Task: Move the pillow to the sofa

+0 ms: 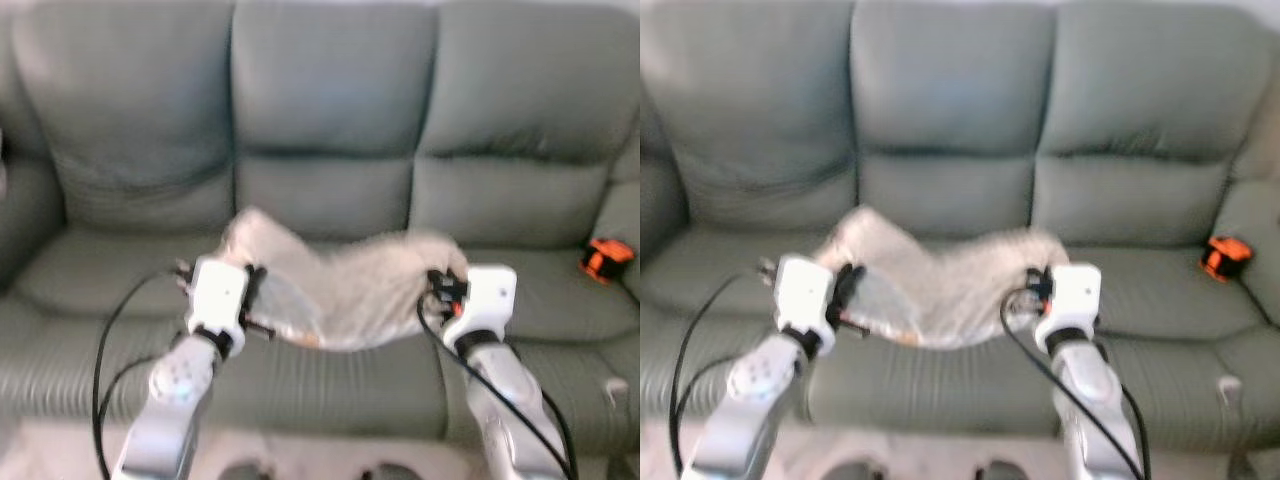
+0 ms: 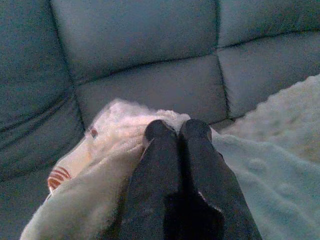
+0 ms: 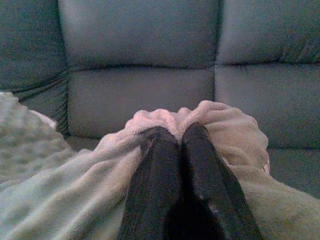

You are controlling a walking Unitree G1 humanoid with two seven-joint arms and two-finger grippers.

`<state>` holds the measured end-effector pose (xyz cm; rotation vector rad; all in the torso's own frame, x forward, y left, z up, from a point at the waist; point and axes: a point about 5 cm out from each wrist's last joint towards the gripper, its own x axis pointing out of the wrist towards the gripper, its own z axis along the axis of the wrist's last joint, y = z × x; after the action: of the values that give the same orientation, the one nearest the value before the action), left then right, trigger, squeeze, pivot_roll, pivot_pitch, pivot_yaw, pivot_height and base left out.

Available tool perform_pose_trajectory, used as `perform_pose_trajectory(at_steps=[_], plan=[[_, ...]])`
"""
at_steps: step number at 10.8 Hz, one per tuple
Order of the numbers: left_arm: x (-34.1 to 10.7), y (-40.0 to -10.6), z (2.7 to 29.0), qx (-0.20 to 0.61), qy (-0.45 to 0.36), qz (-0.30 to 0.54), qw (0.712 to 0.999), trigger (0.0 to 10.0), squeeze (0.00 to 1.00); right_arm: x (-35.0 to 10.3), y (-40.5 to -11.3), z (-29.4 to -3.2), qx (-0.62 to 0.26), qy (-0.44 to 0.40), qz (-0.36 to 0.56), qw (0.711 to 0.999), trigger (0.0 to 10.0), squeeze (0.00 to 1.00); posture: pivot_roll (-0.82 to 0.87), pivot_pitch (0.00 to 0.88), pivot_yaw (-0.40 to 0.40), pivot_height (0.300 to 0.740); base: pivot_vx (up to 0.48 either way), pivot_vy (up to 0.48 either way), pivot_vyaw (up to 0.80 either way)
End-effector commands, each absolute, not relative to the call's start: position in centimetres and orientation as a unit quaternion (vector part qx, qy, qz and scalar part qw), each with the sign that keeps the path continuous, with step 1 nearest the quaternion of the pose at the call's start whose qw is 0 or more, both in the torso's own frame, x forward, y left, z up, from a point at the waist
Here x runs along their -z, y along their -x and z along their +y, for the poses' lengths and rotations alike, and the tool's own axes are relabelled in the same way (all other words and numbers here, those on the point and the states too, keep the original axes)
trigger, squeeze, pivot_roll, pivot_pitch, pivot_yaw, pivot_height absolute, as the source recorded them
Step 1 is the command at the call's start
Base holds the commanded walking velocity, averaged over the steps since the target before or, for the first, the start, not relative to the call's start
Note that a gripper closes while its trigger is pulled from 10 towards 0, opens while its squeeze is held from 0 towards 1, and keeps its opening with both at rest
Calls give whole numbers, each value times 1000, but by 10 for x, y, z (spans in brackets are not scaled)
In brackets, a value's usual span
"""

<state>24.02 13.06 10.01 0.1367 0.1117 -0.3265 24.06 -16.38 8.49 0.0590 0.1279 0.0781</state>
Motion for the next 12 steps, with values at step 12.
perform_pose_trajectory(at_steps=[12], plan=[[-79,-289,181,14,-192,118,974,10000,0,-64,-274,-189,51,0,187,981,10000,0,-13,133,-15,740,0,0,0]])
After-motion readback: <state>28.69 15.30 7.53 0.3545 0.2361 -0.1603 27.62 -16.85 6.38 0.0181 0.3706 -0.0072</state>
